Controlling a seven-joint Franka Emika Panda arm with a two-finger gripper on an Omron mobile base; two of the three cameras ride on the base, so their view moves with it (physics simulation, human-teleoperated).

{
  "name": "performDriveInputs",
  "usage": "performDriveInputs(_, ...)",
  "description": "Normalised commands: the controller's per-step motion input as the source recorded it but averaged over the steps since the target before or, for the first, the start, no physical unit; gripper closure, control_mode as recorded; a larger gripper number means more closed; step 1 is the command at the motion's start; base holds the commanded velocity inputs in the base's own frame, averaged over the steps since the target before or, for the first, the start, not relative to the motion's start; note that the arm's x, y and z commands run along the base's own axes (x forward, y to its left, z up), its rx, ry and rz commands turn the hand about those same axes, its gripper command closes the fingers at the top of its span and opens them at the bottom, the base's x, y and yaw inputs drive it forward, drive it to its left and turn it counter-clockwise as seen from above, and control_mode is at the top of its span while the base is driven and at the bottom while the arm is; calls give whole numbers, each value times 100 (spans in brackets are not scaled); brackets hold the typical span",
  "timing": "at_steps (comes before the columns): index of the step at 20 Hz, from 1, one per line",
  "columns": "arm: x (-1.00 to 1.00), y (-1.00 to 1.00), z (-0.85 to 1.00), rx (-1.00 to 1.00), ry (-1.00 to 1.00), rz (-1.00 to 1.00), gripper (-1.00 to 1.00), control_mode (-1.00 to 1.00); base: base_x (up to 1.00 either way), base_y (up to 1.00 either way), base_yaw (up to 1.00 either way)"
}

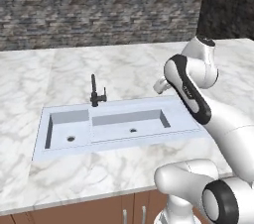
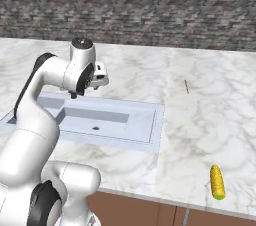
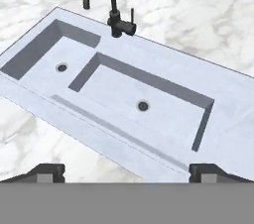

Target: Turn on the sink faucet. Then move the corn from the counter to the sink. Turn off the sink. Move the vegetable from the sink to the pot next to the stove. Finally move the pot to the front right burner.

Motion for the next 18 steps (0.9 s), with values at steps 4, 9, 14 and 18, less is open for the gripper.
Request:
performDriveInputs(4,21,4,-15,11,-28,35,-100,-100,0,0,0)
performDriveInputs(9,40,28,-17,8,-20,27,-100,-100,0,0,0)
performDriveInputs(14,39,38,-21,2,-15,24,-100,-100,0,0,0)
performDriveInputs(18,42,47,-18,0,-9,21,-100,-100,0,0,0)
